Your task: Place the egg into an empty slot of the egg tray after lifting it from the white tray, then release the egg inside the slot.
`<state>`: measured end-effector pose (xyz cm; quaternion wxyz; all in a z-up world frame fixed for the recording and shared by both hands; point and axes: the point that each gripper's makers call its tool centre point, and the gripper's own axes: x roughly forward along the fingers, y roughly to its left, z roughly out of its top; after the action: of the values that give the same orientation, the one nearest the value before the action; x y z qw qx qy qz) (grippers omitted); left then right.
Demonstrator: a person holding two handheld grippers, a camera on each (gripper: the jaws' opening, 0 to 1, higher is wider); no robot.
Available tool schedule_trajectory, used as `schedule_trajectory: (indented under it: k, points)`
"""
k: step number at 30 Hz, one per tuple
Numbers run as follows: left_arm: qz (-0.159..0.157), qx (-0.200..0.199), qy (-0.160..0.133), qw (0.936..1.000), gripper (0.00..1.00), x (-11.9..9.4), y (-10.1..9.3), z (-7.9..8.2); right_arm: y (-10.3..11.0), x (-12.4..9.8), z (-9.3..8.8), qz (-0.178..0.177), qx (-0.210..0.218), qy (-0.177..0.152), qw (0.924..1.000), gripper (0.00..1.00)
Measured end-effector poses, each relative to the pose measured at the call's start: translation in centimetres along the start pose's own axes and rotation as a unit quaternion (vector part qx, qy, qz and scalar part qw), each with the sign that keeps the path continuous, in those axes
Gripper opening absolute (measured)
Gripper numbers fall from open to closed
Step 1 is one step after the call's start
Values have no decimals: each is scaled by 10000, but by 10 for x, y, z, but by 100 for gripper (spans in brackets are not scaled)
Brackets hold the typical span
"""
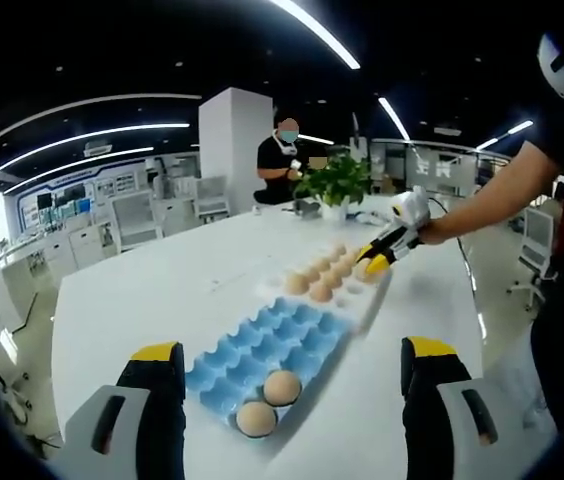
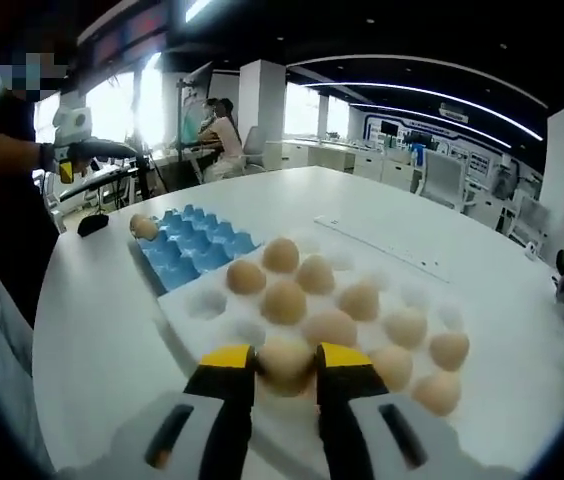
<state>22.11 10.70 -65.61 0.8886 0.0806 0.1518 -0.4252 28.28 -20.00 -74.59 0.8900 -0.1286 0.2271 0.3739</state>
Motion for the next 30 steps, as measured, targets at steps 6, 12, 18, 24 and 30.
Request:
schedule_trajectory:
  k: [6,12,18,24,30]
  points:
    - [-9,-6,-35,10000,92,0,0,1,12,5,12,148,-97,-69,9998,25]
    - [-13,9,-32,10000,92,-2,0,0,28,17,31,343,-164,-198,9991,25]
    - [24,-14,-13,10000,92,-8,2,-4,51,33,45,576,-281,-280,9976,25]
    - [101,-51,-7,9999,92,-13,7,-9,69,54,58,822,-373,-335,9954,25]
    - [139,-112,-13,9998,92,-17,9,-12,86,69,69,1002,-434,-360,9934,25]
